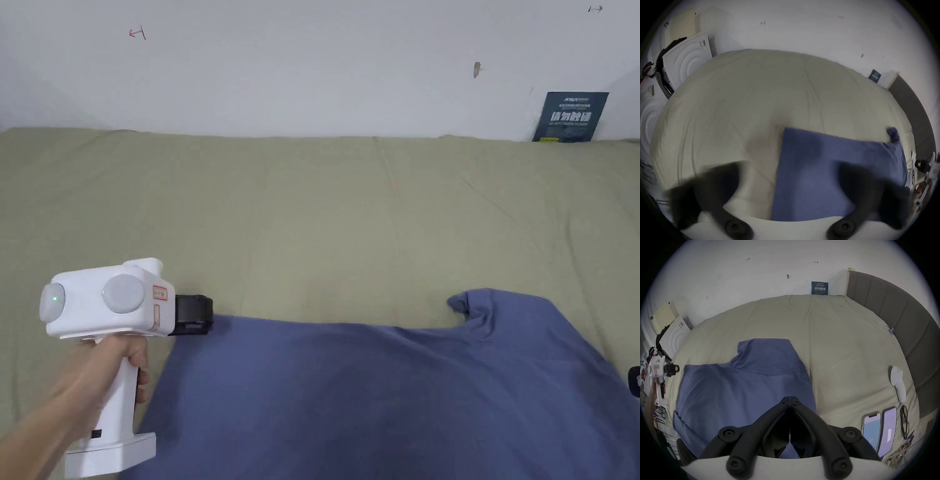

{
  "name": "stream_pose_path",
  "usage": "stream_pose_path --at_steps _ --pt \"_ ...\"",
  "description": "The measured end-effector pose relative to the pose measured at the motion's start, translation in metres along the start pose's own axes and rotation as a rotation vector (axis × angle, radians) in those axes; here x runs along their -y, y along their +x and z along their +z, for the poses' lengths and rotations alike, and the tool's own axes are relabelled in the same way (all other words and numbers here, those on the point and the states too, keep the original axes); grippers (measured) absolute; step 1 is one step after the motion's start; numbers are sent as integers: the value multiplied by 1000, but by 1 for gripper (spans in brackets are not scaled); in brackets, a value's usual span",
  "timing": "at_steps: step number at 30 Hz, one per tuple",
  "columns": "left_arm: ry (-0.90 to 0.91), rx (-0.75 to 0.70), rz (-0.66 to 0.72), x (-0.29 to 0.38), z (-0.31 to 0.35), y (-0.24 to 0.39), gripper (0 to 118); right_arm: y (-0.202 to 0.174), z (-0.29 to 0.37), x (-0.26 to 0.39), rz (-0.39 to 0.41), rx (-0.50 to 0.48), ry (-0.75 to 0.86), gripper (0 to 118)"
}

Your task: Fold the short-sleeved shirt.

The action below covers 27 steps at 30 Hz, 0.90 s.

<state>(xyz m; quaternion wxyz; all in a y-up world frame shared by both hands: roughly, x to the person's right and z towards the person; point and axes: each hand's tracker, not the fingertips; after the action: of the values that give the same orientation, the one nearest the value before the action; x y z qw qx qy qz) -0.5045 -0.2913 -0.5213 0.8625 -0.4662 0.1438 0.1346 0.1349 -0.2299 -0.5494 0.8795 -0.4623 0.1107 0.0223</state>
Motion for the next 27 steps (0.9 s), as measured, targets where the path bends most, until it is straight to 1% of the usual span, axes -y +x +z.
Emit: stream_pose_path --at_steps 1,4,6,7,8,9,10,11,12,13,14,15,16,17,18,20,21,22,23,24,25,26,27 --pt "-21 -15 -11 7 15 19 114 1 -6 -2 5 4 -5 0" --pt "-52 -36 -65 3 -6 31 114 6 -22 -6 15 11 -23 0" --pt "-62 -73 -98 0 -20 21 113 14 -34 -10 4 18 -32 0" --pt "-57 -73 -95 1 -22 22 110 17 -38 -12 -1 16 -37 0" --pt "-51 -62 -100 2 -21 20 101 19 -40 -13 -6 15 -39 0" --pt "-36 -43 -105 4 -17 22 76 21 -43 -16 -10 14 -42 0" --pt "-27 -36 -96 6 -15 21 16 22 -45 -16 -10 14 -41 0" --pt "-11 -25 -84 7 -13 20 5 23 -47 -18 -10 17 -40 0" --pt "-8 -28 -82 8 -14 18 5 25 -48 -21 -7 18 -37 1" --pt "24 4 -61 17 1 28 5 28 -50 -24 -9 17 -34 1" --pt "-6 0 -60 19 2 30 5 28 -51 -26 -22 -2 -38 11" --pt "-12 3 -60 21 2 31 5 32 -55 -29 -62 -34 -57 46" --pt "-15 6 -53 15 -3 23 5 35 -62 -32 -75 -76 -85 108" --pt "-18 13 -39 11 -5 20 5 36 -70 -33 -71 -101 -125 118" --pt "-21 17 -30 9 -5 19 5 39 -68 -40 -69 -76 -104 117" --pt "-10 16 -32 9 -4 20 5 41 -81 -49 -73 -34 -149 116" --pt "-11 14 -41 9 -4 21 5 44 -87 -53 -68 -41 -148 116" --pt "-11 12 -45 9 -4 22 5 29 -92 -40 -62 -45 -158 113" --pt "-13 8 -50 8 -5 23 5 26 -97 -40 -54 -45 -166 109" --pt "-16 8 -54 7 -5 24 5 24 -101 -41 -43 -41 -170 100" --pt "-17 5 -59 8 -7 24 5 22 -104 -42 -36 -31 -175 83" --pt "-17 4 -61 8 -7 24 5 29 -109 -45 -18 -18 -183 69" --pt "-17 2 -62 7 -7 24 5 28 -112 -44 6 -8 -197 56"
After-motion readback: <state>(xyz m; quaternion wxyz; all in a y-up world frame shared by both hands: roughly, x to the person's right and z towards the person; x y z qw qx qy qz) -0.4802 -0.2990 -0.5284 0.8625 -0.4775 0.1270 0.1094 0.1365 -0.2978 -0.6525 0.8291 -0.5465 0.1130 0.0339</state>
